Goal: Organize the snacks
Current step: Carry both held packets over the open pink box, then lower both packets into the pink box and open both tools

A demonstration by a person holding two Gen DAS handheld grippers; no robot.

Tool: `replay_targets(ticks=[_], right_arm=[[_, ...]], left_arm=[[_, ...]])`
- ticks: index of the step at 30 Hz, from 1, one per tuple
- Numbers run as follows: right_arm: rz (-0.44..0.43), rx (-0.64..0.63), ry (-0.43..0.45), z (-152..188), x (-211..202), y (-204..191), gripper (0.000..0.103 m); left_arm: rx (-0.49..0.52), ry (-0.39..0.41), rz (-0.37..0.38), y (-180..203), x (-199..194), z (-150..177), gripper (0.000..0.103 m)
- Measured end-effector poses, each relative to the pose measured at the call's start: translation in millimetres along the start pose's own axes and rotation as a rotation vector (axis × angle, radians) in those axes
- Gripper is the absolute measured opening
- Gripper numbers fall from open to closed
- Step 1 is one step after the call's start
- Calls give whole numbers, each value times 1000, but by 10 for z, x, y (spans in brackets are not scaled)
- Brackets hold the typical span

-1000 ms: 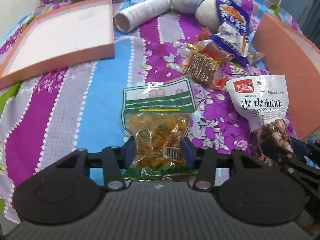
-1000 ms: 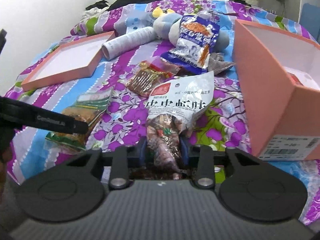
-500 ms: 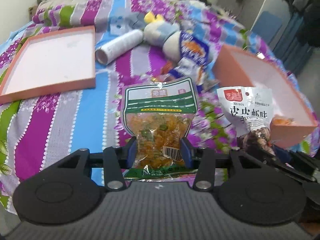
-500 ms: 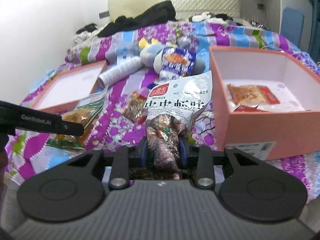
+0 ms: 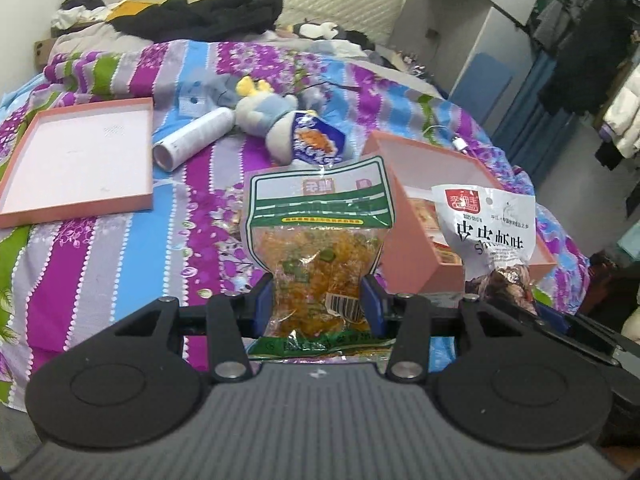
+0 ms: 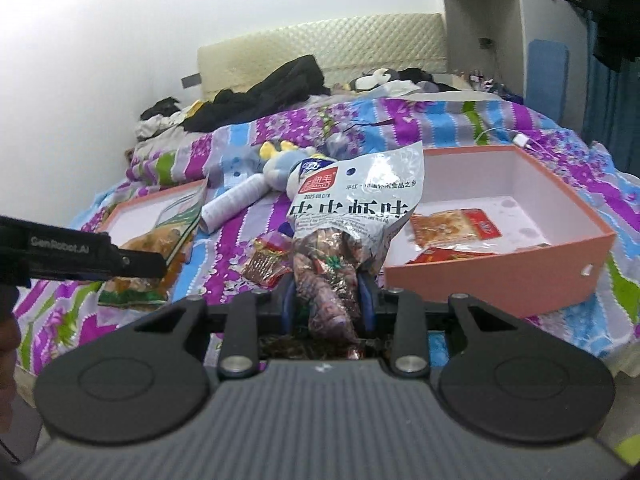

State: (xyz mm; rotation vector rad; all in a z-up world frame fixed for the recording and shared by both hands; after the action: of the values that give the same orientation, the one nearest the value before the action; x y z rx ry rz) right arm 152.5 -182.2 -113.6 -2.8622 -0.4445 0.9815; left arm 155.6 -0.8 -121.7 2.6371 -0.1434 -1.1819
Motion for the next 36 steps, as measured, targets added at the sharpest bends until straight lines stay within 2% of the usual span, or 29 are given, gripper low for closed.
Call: replay_targets(ticks=[7,14,20,28,36], right_arm=[[35,14,0,81,-309,156,35],[76,50,-12,82,-402,410,35],[117,63,-13,-116,-206,749,35],[156,78,-31,-400,272,1279,35],[163,91,-47,-609,817,1743,36]], left_arm=[[27,-12,49,332,-190,145,51],[43,-44,98,598,-30,159,51],[98,-77,139,929,397,-86,52],[155,-105,187,1380,1104,-574,52],[188,-142,189,1652,1858,-983,52]])
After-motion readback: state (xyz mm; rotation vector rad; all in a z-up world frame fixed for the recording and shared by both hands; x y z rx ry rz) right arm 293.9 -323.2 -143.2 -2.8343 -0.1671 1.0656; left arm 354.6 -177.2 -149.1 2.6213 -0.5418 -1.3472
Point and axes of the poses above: each gripper's, at about its wrist camera, not at the fingertips, and x roughly the way its jaws point, y to its right, z to its underside, the point moved 9 cm from there along x, roughly the way its jaws point, and after that the axes turned 5 degrees about -y, right-handed, at the moved point
